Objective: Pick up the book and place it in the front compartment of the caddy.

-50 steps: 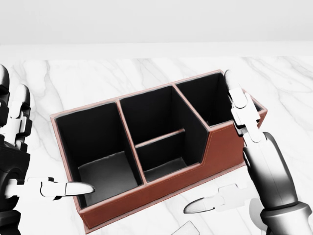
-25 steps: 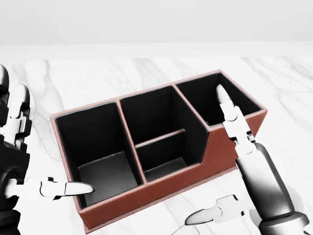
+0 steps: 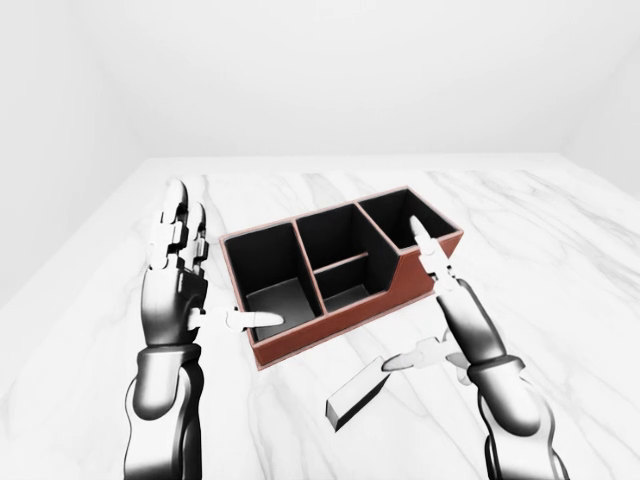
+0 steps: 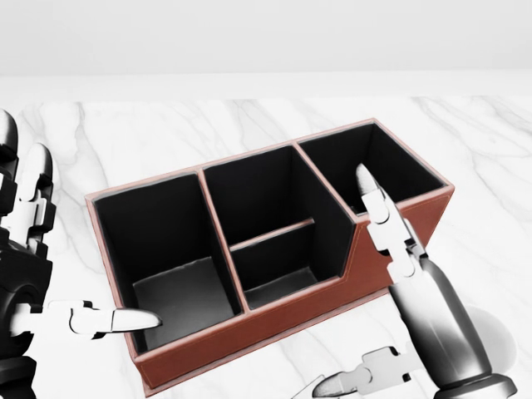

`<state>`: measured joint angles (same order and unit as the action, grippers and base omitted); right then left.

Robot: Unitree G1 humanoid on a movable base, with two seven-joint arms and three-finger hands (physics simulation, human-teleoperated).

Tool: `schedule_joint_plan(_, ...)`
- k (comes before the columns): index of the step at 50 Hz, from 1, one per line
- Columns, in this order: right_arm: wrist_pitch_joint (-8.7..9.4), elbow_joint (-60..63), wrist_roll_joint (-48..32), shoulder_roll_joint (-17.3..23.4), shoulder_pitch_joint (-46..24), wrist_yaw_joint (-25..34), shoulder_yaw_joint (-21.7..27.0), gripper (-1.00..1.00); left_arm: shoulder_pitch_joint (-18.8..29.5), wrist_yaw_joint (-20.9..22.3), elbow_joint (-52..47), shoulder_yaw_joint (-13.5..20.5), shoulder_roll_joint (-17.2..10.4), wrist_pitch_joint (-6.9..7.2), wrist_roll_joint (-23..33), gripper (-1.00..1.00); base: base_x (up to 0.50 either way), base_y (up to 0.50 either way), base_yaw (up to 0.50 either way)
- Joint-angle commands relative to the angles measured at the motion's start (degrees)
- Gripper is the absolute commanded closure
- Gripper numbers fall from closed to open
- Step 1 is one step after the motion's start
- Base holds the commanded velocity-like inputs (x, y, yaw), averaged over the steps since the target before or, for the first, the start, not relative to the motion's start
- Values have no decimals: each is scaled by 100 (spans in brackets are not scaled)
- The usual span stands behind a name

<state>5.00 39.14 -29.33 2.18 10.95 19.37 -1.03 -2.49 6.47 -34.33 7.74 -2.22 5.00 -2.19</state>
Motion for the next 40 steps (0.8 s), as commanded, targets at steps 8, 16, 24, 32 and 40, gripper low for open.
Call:
schedule_joint_plan(8,0,40,-268,2,145,12,-170,-100,-6,5,13,-12,2,0,5,-100,0,0,0)
schedule_joint_plan(16,0,-60,-423,48,260,13,-260,-100,-9,5,4,-9,2,0,6,-100,0,0,0)
schedule_joint_plan(24,0,-69,-491,33,290,38,-292,-100,-5,4,27,-7,2,0,12,-100,0,0,0)
schedule_joint_plan(32,0,14,-558,29,300,97,-319,-100,-17,6,-42,-20,4,0,15,-100,0,0,0)
schedule_joint_plan(40,-68,-23,-622,46,292,86,-329,-100,-14,7,5,-23,8,0,26,-100,0,0,0)
